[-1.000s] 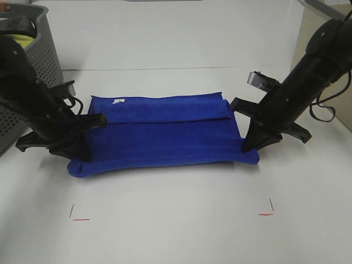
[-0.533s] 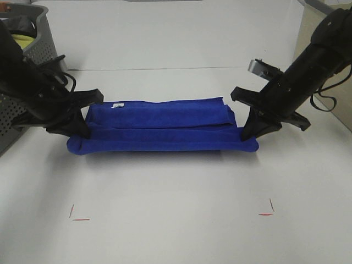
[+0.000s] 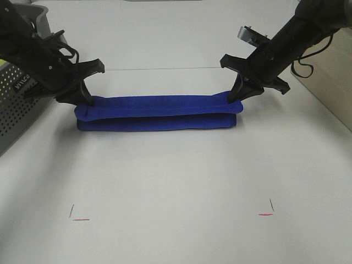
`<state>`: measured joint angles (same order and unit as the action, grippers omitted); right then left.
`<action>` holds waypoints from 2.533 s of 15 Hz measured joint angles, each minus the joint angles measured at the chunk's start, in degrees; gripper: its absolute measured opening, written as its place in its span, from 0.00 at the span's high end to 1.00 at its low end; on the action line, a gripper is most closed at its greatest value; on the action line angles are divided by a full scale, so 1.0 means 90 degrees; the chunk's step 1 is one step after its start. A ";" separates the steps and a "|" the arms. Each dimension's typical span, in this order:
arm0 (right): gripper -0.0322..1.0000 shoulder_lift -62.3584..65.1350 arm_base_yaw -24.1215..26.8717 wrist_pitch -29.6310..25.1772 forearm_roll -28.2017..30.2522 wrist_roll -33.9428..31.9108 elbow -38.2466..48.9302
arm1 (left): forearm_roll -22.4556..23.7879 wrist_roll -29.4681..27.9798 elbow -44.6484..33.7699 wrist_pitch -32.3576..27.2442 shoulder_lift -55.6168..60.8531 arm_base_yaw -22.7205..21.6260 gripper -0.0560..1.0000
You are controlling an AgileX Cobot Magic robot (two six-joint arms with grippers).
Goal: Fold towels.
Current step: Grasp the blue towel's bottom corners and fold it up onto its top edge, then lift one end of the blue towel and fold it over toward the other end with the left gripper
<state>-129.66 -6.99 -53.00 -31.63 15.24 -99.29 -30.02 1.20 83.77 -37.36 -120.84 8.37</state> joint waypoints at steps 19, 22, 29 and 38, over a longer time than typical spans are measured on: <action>0.24 -0.0745 0.0006 -0.1560 0.0261 -0.0248 -0.1420 | 0.1280 0.0000 0.1031 0.0108 -0.0560 -0.0032 0.20; 0.24 -0.0477 0.0006 -0.1662 0.0751 -0.0420 -0.1426 | 0.1318 0.0000 0.1031 -0.0019 -0.0777 -0.0032 0.20; 0.24 -0.0382 0.0006 -0.1738 0.1038 -0.0427 -0.1426 | 0.0885 0.0006 0.1031 0.0223 -0.1292 -0.0032 0.23; 0.24 -0.0382 0.0006 -0.1649 0.1101 -0.0446 -0.1426 | 0.0738 0.0006 0.1044 0.0376 -0.1216 -0.0032 0.88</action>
<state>-133.10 -6.93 -67.84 -21.72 11.23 -112.13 -23.38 1.26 93.16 -33.98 -131.78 8.08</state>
